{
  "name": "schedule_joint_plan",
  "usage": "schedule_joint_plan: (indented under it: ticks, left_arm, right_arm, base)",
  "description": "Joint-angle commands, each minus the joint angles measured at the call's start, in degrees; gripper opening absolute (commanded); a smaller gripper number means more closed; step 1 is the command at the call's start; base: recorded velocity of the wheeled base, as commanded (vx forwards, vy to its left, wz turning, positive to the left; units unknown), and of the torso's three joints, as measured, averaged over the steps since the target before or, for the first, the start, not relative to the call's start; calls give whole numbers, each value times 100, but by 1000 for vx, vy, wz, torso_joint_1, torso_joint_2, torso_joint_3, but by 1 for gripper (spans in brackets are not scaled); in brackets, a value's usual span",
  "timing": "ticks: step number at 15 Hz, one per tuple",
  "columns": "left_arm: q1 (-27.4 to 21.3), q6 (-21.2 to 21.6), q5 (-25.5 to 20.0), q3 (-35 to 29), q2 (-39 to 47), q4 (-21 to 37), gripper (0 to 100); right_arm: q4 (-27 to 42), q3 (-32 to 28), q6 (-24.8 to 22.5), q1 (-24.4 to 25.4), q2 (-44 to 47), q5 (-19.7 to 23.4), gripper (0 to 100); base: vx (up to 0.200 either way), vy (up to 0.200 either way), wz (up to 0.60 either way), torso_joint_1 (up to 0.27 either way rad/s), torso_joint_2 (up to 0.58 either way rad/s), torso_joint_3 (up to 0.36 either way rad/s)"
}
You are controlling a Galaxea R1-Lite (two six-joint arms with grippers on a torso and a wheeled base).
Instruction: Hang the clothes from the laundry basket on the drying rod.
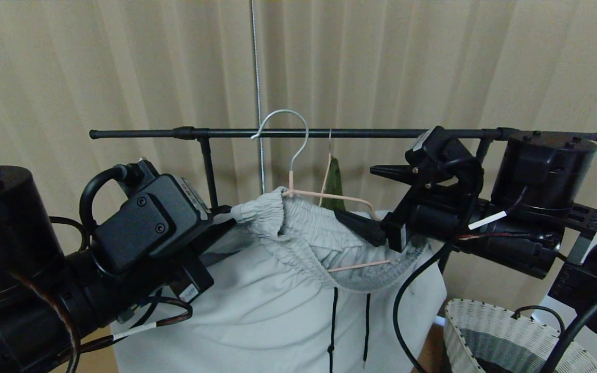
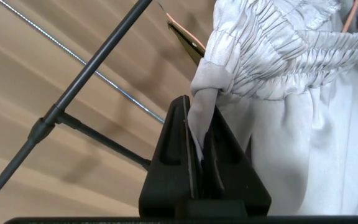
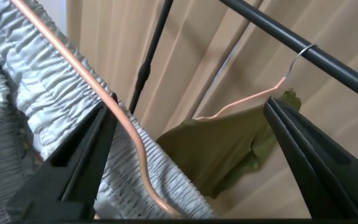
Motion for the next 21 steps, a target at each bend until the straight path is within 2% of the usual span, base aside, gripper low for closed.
schedule_joint_plan:
  ticks: [1,2,13,14,17,21]
  left_arm:
    - [-7,9,-139,33,0,-40,0]
    - [-7,9,-236,33,0,-49,0]
    - [10,-17,-254,95,0,-49,0]
    - [10,-44,-254,95,8,-49,100]
    - [10,-281,-262,191,-36,-49,100]
    - [19,-1046,-262,701,-519,-58,100]
  right_arm:
    - [-3,8,-1,11,-15,4,100]
    - [-12,8,-1,20,-15,13,0]
    - [-29,368,17,55,-464,13,0]
    - [-20,421,26,55,-551,13,0]
    - [-20,518,35,-33,-806,4,0]
    - [-12,544,70,-446,-1079,13,0]
  base:
    - [0,0,0,0,0,0]
    - [0,0,0,0,0,0]
    - [0,0,0,0,0,0]
    - [0,0,0,0,0,0]
    - [0,0,0,0,0,0]
    - [0,0,0,0,0,0]
